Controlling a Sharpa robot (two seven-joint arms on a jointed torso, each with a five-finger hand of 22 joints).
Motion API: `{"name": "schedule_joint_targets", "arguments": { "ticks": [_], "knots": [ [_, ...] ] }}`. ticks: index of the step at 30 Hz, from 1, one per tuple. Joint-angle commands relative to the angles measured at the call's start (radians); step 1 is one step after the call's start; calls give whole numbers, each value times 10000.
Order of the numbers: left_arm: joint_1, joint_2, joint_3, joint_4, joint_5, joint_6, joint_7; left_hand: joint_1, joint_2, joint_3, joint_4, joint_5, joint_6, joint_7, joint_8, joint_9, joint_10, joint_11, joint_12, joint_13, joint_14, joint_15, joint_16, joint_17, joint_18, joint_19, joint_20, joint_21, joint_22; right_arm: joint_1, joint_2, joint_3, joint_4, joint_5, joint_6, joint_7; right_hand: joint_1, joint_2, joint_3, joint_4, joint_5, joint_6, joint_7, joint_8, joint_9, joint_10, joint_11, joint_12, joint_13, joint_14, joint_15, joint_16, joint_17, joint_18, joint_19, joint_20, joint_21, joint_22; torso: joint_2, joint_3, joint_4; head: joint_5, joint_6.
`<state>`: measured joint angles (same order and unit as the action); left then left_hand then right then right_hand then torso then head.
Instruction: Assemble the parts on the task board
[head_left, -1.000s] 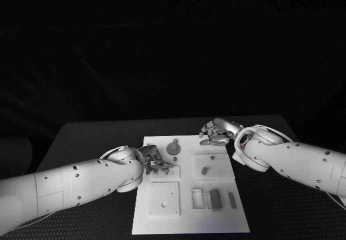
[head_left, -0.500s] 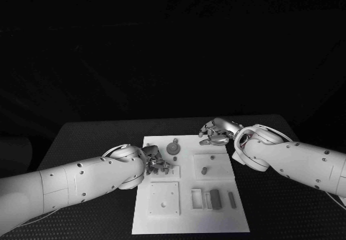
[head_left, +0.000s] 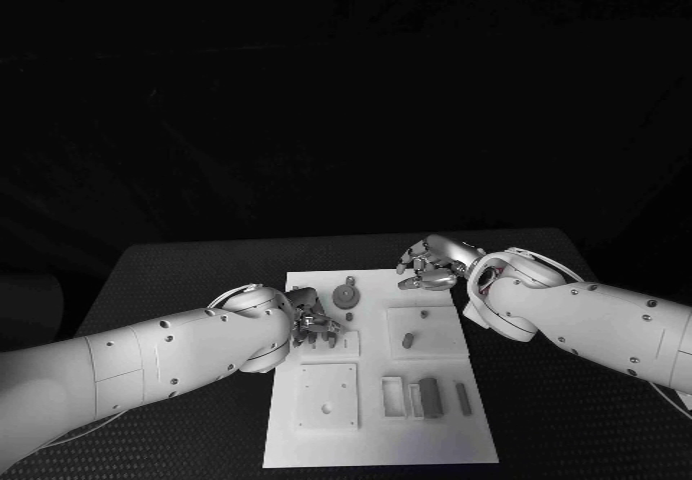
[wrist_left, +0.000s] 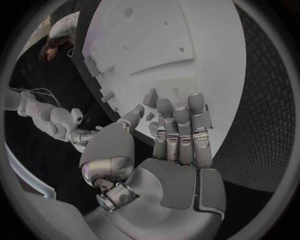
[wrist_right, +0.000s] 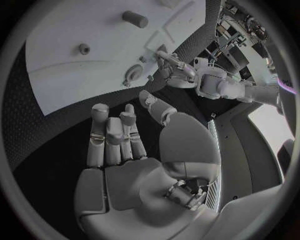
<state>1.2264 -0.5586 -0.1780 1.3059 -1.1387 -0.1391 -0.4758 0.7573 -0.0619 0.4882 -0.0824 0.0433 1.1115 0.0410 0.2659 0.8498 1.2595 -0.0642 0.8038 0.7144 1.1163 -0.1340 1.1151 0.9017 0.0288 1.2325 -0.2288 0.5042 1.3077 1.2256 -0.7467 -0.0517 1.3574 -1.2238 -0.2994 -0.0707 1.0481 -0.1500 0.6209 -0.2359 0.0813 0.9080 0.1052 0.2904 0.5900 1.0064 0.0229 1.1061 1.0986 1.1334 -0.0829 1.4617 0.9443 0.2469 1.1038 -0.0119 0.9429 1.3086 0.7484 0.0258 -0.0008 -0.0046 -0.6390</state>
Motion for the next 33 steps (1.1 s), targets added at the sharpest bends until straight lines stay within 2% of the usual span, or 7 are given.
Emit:
{"name": "schedule_joint_targets", "arguments": {
  "ticks": [1,5,7,9,12,20,33],
  "knots": [
    [-2,53,-2,-31,261,259,51,5,168,3,-132,56,21,48,-47,-2,-72,10,56,-18,-93,-15,61,-28,170,-100,-3,-26,212,-6,9,1,0,-14,135,90,-32,91,-40,30,-25,177,271,-39,-6,-66,-12,-16,-10,-63,-12,-63,-10,149,-61,14,-61,158,1,-4,6,-13,-4],
    [-2,64,-3,-38,311,303,60,116,365,51,-371,58,25,50,-63,8,-81,12,76,-32,-106,-16,94,-71,166,-101,-4,-21,217,-6,12,1,2,-13,149,93,-32,91,-41,30,-25,178,271,-39,-5,-66,-12,-15,-11,-63,-12,-63,-10,149,-61,14,-61,158,-3,-7,6,-16,-9],
    [-2,66,-3,-40,321,338,62,305,548,137,-640,60,28,56,-75,17,-97,19,86,-45,-124,-15,114,-108,154,-108,4,-20,217,-6,12,1,-2,-13,160,93,-32,91,-42,31,-25,178,271,-39,-5,-66,-13,-14,-11,-63,-12,-63,-10,149,-61,14,-61,158,-5,-6,6,-17,-15],
    [-2,66,-3,-30,322,376,63,381,610,166,-813,60,28,63,-90,22,-111,25,89,-61,-139,-8,127,-145,145,-109,8,-20,216,-6,11,1,0,-12,170,94,-33,91,-43,32,-25,179,271,-38,-5,-66,-13,-14,-12,-63,-12,-63,-11,149,-61,14,-61,158,-5,-6,6,-20,-18],
    [-2,65,-3,-6,322,458,57,543,631,231,-1133,61,45,65,-109,32,-115,28,104,-91,-148,-2,158,-213,134,-98,10,-18,213,-6,10,1,-4,-11,184,92,-34,93,-44,33,-25,180,271,-38,-4,-66,-13,-13,-13,-63,-12,-63,-11,149,-61,15,-61,158,-4,-10,7,-32,-42],
    [-2,39,-2,-15,322,475,48,1001,652,461,-1640,69,90,61,-136,48,-107,24,137,-147,-149,0,228,-332,125,-56,7,-16,209,-6,7,1,-6,0,185,95,-43,95,-49,41,-26,184,271,-37,-3,-66,-13,-11,-16,-63,-12,-62,-11,149,-62,16,-62,158,-9,-7,11,-33,-68],
    [-3,-95,0,64,600,415,89,1706,842,796,-2045,249,226,31,-147,70,-67,-1,200,-252,-133,9,348,-531,88,16,14,-24,212,-6,5,1,-35,50,181,109,-102,103,-72,96,-26,187,272,-41,-3,-67,-11,-4,-28,-62,-11,-62,-14,149,-60,24,-65,159,-8,-4,12,-41,-94]
  ]
}}
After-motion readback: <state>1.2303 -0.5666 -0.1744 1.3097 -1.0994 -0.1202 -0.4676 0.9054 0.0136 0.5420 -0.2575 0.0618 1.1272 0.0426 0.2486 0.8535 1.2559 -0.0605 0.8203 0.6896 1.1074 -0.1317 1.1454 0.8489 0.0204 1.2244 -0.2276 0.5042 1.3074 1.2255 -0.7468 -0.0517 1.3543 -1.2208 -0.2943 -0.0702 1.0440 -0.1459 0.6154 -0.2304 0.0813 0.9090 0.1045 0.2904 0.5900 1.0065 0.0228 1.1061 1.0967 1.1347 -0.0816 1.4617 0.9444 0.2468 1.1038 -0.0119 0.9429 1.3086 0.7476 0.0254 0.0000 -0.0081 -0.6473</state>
